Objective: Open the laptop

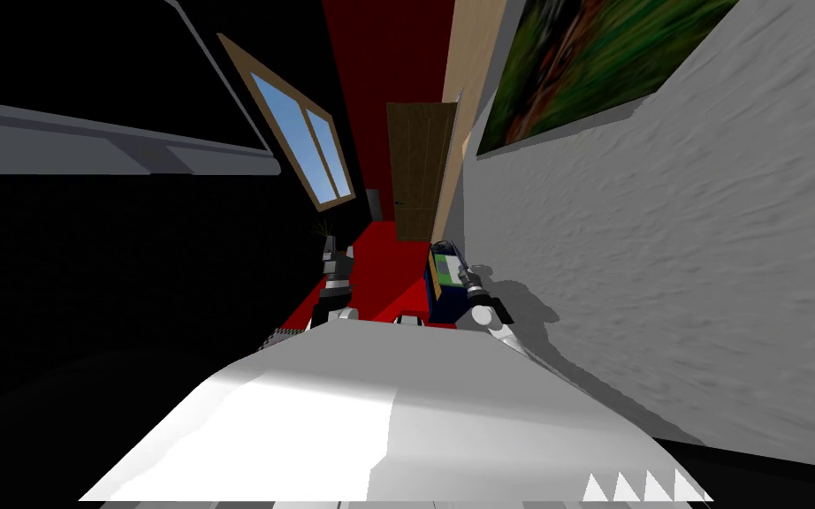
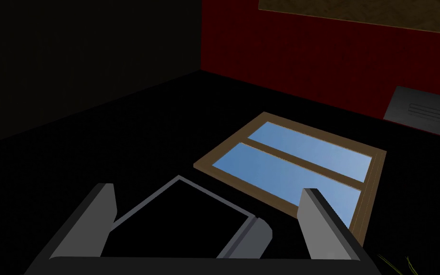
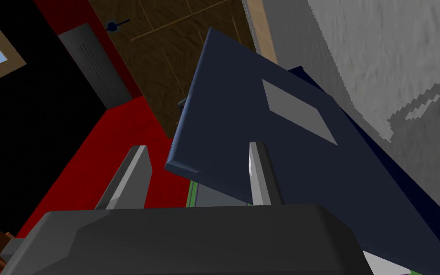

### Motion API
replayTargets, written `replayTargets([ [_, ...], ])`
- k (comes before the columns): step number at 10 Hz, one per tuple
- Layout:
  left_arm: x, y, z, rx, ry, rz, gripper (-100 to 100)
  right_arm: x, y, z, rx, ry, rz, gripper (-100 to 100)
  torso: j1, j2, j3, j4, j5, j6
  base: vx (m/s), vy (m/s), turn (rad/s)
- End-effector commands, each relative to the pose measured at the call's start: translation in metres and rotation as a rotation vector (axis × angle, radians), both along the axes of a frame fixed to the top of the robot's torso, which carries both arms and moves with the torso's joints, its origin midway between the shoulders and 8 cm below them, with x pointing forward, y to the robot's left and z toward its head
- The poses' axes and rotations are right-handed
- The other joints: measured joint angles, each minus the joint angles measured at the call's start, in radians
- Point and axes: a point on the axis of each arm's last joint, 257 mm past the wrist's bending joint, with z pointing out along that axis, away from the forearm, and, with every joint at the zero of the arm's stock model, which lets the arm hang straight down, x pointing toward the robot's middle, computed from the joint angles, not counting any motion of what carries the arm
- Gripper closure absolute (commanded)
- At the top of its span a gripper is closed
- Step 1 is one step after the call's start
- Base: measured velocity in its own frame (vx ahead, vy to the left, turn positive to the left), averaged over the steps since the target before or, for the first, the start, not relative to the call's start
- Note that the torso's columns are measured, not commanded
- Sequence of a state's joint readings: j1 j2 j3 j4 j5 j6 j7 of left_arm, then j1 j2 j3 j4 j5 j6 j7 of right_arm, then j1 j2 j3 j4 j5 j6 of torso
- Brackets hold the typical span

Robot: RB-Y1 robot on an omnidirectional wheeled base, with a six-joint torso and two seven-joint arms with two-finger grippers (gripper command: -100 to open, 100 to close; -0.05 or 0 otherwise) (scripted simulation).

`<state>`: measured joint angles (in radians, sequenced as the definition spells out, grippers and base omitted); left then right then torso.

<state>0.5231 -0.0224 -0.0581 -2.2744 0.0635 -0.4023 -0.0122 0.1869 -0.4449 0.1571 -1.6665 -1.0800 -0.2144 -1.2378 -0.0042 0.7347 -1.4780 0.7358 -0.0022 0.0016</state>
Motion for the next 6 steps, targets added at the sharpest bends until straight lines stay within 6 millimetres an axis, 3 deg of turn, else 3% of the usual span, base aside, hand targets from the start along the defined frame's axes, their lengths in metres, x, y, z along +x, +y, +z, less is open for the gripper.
replayTargets([
  [1,0.000,0.000,0.000,0.000,0.000,0.000,0,-0.001,0.002,-0.018,-0.080,0.005,-0.036,100,-0.001,0.000,0.000,0.000,0.000,-0.001,-0.014,-0.021,0.121],
  [6,0.000,0.000,0.000,0.000,0.000,0.000,0,-0.004,0.011,-0.046,-0.203,0.018,-0.075,100,-0.005,-0.004,-0.002,-0.003,-0.002,0.002,-0.013,-0.022,0.070],
])
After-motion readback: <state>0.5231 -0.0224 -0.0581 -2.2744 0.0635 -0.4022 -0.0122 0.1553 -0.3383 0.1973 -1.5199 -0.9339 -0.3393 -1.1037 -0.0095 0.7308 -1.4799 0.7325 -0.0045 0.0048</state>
